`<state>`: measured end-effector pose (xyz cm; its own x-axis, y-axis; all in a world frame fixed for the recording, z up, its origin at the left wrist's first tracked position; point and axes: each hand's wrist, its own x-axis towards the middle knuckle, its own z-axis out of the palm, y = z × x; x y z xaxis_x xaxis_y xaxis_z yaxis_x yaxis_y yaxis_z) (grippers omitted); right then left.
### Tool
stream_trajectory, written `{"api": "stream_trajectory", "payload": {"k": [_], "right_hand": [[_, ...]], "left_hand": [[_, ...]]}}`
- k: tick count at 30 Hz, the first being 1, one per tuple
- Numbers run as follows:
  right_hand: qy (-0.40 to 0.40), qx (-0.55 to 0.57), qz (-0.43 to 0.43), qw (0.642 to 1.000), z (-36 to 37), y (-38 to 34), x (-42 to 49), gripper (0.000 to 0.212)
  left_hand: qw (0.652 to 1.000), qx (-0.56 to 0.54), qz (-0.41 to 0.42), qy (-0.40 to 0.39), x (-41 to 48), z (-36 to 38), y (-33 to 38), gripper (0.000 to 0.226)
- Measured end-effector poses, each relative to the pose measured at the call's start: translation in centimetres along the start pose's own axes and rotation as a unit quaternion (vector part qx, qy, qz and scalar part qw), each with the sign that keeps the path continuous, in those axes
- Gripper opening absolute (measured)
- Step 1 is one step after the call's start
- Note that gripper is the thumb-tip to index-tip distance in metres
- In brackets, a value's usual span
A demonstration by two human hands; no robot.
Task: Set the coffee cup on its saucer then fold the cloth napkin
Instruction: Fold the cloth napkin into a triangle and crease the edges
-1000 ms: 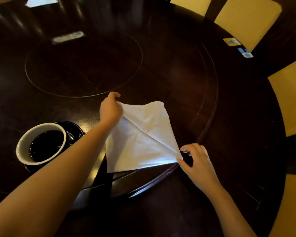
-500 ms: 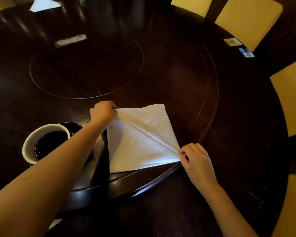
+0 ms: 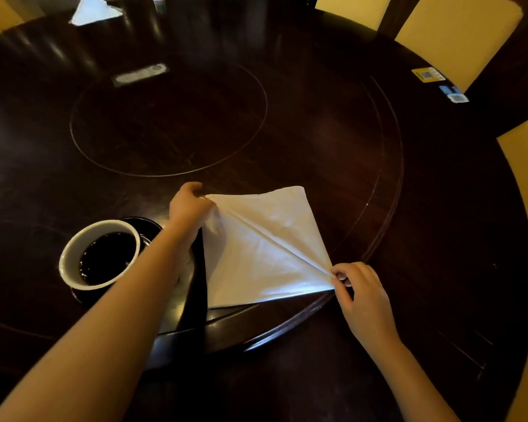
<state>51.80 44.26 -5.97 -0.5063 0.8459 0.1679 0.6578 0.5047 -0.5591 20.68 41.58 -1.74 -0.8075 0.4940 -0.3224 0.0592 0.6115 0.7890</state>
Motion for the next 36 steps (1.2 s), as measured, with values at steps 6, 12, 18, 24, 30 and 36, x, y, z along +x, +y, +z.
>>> {"api": "stream_trajectory", "payload": {"k": [6,12,18,24,30,36], "right_hand": [[0.005,-0.010,-0.031,0.999,0.9,-0.4,-0.7,0.012],[0.010,-0.014,0.025,1.000,1.1,-1.2,-0.6,0.011],[-0.003,0.018,0.037,0.999,0.7,-1.5,-0.2,0.006],[-0.062,0.111,0.084,0.988,-1.0,-1.2,0.3,0.007],[-0.089,0.085,0.058,0.991,-0.8,-1.1,0.7,0.006],[-0.080,-0.083,-0.043,0.992,-0.6,-1.2,0.9,0.003]], "left_hand": [[0.991,-0.100,-0.005,0.088,-1.2,0.5,-1.1,0.042],[0.993,-0.115,-0.037,0.004,-1.0,-0.2,-0.9,0.031],[0.992,-0.114,-0.027,0.040,-0.6,-0.4,-1.1,0.012],[0.996,-0.012,0.056,0.074,-0.9,-0.6,-1.6,0.010],[0.979,0.170,0.097,0.053,-0.1,0.3,-1.8,0.024],[0.971,0.202,0.117,0.052,0.3,0.7,-1.6,0.024]]}}
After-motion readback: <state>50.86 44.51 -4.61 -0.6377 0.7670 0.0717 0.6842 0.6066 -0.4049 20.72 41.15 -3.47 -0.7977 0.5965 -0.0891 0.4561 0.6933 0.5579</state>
